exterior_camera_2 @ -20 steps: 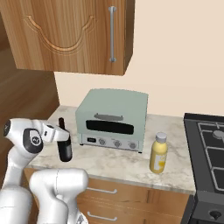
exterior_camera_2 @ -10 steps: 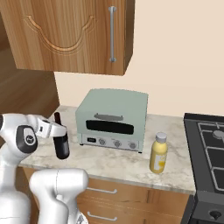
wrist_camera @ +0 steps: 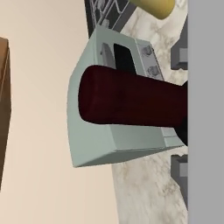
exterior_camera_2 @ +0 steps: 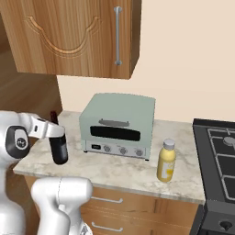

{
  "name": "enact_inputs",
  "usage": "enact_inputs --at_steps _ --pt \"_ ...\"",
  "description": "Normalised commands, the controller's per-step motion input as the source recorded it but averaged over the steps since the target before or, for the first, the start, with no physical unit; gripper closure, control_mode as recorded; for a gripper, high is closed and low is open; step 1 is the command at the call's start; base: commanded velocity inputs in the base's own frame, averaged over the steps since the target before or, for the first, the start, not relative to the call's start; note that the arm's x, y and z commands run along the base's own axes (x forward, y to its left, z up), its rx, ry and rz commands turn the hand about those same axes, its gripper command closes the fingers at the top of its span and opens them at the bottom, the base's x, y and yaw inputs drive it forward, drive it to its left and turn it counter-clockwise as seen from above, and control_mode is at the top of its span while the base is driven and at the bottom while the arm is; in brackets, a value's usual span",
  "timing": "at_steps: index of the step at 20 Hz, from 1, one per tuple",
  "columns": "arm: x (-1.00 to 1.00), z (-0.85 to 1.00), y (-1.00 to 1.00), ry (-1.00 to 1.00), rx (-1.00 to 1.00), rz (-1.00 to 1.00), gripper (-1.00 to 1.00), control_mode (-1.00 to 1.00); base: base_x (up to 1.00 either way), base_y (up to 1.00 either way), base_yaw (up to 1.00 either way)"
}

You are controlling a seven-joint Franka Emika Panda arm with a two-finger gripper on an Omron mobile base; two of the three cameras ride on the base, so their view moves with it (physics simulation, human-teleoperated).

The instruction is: There is a wine glass and glass cup on the dining counter. Place the wine bottle next to the wine glass and the juice bottle next to the glass cup.

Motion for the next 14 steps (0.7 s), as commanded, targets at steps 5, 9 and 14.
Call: enact_inputs --at_steps 5,9,14 --pt "-0.26 0.27 0.04 0.00 0.00 0.05 1.00 -1.00 0.00 0.00 0.00" --pt "-0.22 0.19 0.02 0.00 0.00 0.05 1.00 -1.00 0.00 0.00 0.00" --pt "0.00 0.00 0.00 0.00 0.00 0.00 1.00 1.00 -0.26 0.00 0.04"
